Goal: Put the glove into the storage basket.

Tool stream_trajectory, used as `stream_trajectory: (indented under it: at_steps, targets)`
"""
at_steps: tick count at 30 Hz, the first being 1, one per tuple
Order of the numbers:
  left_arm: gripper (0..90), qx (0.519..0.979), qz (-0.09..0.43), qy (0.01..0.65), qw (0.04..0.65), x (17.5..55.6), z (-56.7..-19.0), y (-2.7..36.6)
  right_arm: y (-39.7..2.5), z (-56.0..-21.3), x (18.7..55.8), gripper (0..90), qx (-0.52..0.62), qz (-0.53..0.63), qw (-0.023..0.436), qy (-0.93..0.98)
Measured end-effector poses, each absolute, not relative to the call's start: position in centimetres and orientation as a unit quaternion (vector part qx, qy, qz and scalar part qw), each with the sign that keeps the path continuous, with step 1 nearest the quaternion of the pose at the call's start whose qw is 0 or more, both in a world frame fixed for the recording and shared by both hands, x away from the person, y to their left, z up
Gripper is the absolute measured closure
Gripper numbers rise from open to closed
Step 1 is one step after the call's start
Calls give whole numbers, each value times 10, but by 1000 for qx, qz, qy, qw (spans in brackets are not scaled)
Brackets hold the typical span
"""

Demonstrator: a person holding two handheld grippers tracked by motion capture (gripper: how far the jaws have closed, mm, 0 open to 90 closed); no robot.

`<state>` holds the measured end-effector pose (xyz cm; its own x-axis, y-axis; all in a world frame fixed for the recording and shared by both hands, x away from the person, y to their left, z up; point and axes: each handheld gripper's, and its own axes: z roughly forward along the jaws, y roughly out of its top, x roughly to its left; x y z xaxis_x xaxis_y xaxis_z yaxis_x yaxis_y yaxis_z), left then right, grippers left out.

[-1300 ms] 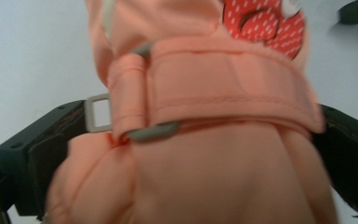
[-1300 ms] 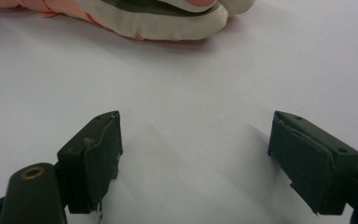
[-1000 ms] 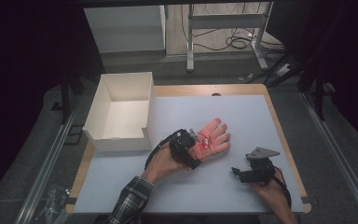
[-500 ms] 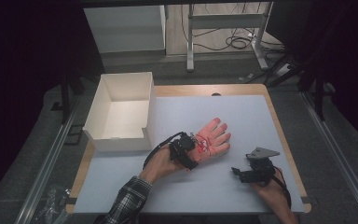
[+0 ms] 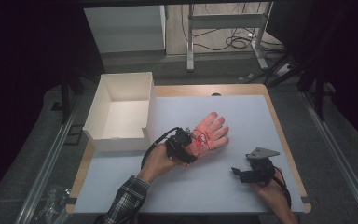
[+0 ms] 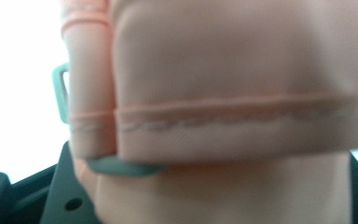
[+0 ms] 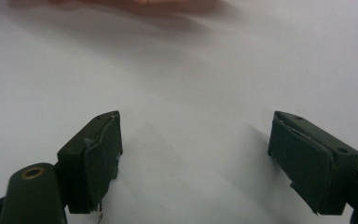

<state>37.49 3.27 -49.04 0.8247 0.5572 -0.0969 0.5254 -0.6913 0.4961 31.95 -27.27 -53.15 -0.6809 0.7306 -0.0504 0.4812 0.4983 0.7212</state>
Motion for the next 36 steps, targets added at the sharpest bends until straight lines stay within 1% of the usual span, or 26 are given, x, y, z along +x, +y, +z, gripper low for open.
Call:
stream_trajectory:
  at_steps: [6, 14, 21, 30, 36]
  targets:
    - [402, 914, 58, 309, 258, 379, -472, 30, -273, -531, 320, 178, 357, 351, 178, 847]
    - [391, 908, 80, 319, 258, 389, -450, 29, -273, -532, 320, 178, 357, 351, 178, 847]
    - [391, 889, 91, 357, 272, 402, -429, 34, -273, -532, 320, 178, 357, 352, 178, 847]
    - [392, 875, 106, 383, 278, 417, -403, 48, -273, -532, 320, 178, 356, 352, 178, 847]
    - [391, 862, 124, 404, 280, 425, -386, 64, -273, -532, 320, 178, 356, 352, 178, 847]
